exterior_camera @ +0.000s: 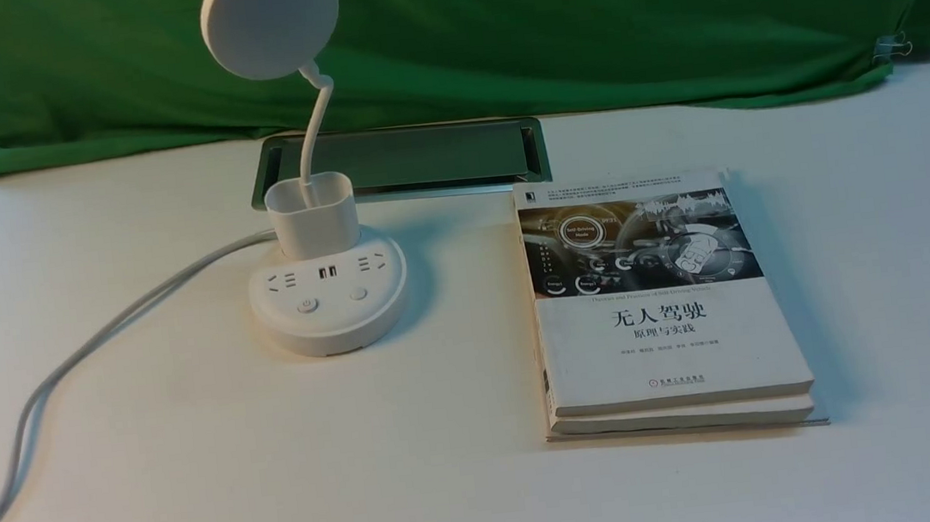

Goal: Turn on the desk lamp on the white desktop with your hand.
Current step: 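Press the power button on the lamp base to turn the lamp on with the left gripper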

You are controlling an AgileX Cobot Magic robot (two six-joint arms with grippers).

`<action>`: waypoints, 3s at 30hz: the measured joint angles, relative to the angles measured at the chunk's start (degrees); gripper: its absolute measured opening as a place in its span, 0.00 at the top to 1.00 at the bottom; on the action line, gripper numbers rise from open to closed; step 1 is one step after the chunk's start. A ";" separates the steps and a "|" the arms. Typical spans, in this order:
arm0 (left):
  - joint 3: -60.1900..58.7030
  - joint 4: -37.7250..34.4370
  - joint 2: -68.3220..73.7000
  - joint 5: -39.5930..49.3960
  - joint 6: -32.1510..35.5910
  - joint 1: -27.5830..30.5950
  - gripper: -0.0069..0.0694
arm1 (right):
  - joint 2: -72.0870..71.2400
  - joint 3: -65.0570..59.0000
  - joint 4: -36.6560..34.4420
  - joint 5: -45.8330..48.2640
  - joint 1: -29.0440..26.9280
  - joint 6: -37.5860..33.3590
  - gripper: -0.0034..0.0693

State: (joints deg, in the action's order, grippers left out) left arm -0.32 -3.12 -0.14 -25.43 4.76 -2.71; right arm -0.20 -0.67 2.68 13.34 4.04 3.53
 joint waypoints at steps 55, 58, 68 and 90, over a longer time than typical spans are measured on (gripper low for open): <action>63.08 -4.72 93.44 56.45 -8.76 -21.43 0.91 | 0.00 0.00 0.00 0.00 0.00 0.00 0.63; 69.20 -1.66 100.26 55.36 -10.03 -21.49 0.91 | 0.00 0.00 0.00 0.00 0.00 0.00 0.63; 74.08 7.74 109.92 48.91 -14.66 -21.54 0.91 | 0.00 0.00 0.00 0.00 0.00 0.00 0.63; 74.85 9.95 113.32 46.23 -19.24 -21.54 0.91 | 0.00 0.00 0.00 -0.05 0.00 0.00 0.63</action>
State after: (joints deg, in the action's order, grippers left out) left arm 74.53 6.83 113.18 20.81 -14.49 -24.24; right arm -0.20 -0.67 2.68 13.29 4.04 3.53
